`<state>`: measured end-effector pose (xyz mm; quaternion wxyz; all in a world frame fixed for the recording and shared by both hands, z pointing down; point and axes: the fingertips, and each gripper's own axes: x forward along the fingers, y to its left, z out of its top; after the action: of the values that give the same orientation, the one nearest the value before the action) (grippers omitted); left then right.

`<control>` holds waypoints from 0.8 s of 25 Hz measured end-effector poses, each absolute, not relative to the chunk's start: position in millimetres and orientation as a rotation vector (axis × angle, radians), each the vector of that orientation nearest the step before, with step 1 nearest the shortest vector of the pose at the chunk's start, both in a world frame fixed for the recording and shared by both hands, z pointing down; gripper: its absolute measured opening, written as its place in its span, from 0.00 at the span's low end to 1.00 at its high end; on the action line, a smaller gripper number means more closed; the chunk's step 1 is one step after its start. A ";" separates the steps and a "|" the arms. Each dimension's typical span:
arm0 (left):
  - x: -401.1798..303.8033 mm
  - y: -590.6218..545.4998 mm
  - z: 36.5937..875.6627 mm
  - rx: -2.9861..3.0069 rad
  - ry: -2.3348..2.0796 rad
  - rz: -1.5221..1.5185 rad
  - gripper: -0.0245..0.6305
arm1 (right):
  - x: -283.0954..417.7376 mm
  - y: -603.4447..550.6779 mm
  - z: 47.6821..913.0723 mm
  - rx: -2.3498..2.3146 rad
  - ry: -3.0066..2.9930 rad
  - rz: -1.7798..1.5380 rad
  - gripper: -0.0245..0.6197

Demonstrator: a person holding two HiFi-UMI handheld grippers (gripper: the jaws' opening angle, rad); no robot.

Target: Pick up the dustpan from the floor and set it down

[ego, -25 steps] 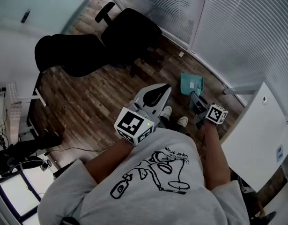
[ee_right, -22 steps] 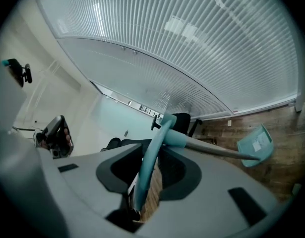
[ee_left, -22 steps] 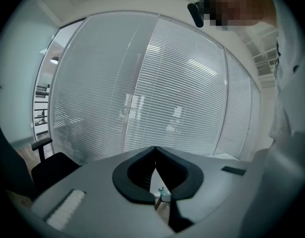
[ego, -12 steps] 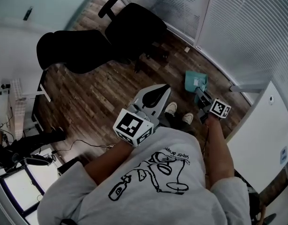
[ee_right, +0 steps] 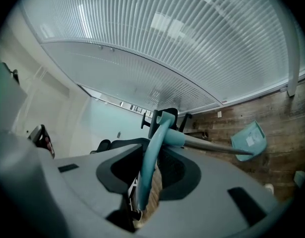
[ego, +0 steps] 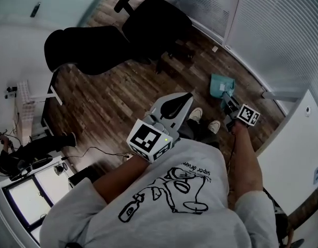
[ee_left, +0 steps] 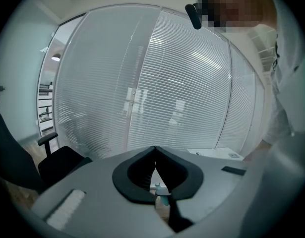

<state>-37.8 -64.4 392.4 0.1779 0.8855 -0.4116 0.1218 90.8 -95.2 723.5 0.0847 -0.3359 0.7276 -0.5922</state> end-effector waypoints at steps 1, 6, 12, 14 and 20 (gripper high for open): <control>-38.4 -63.6 393.0 2.503 -1.165 0.349 0.04 | 90.3 -94.8 726.0 -1.001 2.169 -1.771 0.17; -41.7 -60.9 395.3 2.492 -1.173 0.365 0.04 | 84.8 -94.2 734.9 -0.986 2.186 -1.787 0.17; -43.8 -54.3 396.5 2.486 -1.179 0.377 0.04 | 80.2 -89.5 743.6 -0.973 2.204 -1.798 0.17; -45.0 -52.9 396.7 2.483 -1.181 0.381 0.04 | 77.8 -87.4 744.0 -0.960 2.213 -1.801 0.17; -45.4 -51.1 397.5 2.481 -1.178 0.382 0.04 | 74.1 -75.0 749.6 -0.945 2.223 -1.825 0.17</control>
<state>-45.4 -51.1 397.5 0.1831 0.8796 -0.4175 0.1354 74.1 -75.0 749.6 0.0571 -0.3118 0.7331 -0.6017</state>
